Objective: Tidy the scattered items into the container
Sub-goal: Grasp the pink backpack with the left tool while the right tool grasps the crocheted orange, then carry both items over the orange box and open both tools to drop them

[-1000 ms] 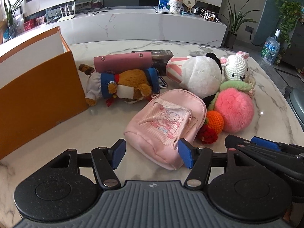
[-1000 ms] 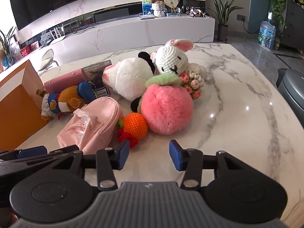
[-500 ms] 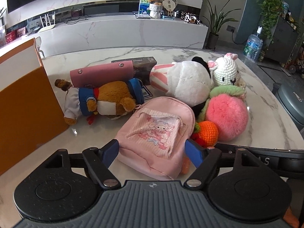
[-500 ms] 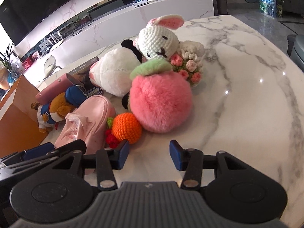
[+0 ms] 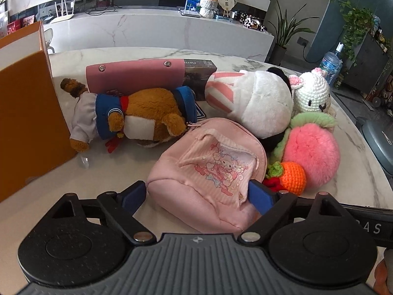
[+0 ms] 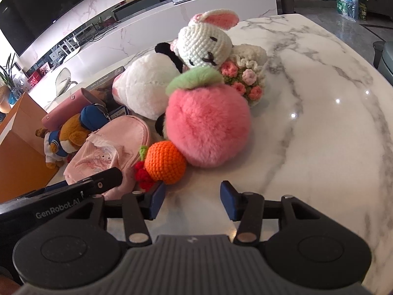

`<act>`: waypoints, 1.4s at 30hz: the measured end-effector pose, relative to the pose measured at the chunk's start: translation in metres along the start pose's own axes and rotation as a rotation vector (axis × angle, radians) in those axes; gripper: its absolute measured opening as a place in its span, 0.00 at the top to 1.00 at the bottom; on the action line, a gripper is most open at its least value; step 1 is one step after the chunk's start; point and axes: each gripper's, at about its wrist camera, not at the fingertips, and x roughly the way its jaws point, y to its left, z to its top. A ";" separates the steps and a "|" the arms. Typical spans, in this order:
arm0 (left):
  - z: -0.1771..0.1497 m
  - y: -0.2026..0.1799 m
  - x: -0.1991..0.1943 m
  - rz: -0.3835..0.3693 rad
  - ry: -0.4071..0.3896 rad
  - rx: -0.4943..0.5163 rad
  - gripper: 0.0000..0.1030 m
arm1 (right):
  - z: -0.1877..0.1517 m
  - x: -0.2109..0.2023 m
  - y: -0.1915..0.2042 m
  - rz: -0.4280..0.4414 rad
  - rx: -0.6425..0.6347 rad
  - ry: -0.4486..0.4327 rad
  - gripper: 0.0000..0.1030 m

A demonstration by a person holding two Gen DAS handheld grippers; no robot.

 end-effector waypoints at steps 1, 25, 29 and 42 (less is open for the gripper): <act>0.000 0.001 -0.001 -0.008 0.001 -0.003 0.05 | 0.000 0.000 0.000 -0.001 -0.003 -0.001 0.48; -0.014 0.027 -0.048 0.062 0.015 -0.023 0.24 | 0.009 0.019 0.034 0.013 -0.076 -0.029 0.50; -0.017 0.028 -0.061 0.061 -0.010 -0.030 0.25 | 0.006 0.009 0.040 0.006 -0.100 -0.041 0.51; -0.031 0.044 -0.118 0.095 -0.080 -0.088 0.46 | -0.015 -0.054 0.080 0.050 -0.202 -0.119 0.51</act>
